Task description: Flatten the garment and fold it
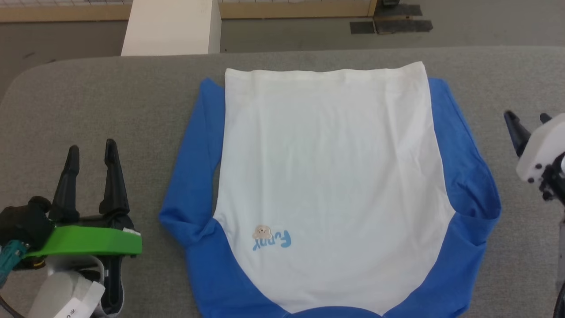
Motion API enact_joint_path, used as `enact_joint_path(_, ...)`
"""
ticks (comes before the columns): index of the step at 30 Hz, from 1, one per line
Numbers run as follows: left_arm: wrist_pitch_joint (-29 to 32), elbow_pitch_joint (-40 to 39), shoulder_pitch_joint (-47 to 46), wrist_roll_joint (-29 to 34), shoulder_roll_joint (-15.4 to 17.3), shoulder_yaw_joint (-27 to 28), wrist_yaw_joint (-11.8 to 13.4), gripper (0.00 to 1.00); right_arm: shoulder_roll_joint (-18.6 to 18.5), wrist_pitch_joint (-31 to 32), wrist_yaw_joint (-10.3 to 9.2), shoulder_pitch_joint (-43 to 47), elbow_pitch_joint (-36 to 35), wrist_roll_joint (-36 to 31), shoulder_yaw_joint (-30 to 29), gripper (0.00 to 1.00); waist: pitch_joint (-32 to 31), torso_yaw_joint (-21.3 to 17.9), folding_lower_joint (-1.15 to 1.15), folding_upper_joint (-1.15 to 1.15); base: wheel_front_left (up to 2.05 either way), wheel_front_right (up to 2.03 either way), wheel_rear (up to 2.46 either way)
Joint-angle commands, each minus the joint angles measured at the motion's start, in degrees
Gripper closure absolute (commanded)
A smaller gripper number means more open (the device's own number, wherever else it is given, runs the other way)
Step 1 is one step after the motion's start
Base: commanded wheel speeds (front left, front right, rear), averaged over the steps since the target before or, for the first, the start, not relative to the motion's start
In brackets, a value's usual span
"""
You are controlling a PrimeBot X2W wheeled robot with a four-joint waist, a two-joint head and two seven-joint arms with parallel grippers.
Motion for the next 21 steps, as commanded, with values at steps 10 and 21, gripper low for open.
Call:
enact_joint_path(10,-1.15,-3.29,-4.55,8.13,-5.59,4.78,-3.72,0.0,-2.68,2.05,-0.09,-17.85,12.75,-5.37,2.4,0.0,14.61,3.49,0.0,0.35,0.0,0.0,0.0)
enact_joint_path(21,-1.16,-5.26,-6.29,12.31,-11.31,7.9,-8.62,0.0,-6.04,3.74,-0.09,-26.71,18.49,-10.22,2.48,0.0,22.56,6.22,0.0,0.35,0.0,0.0,0.0)
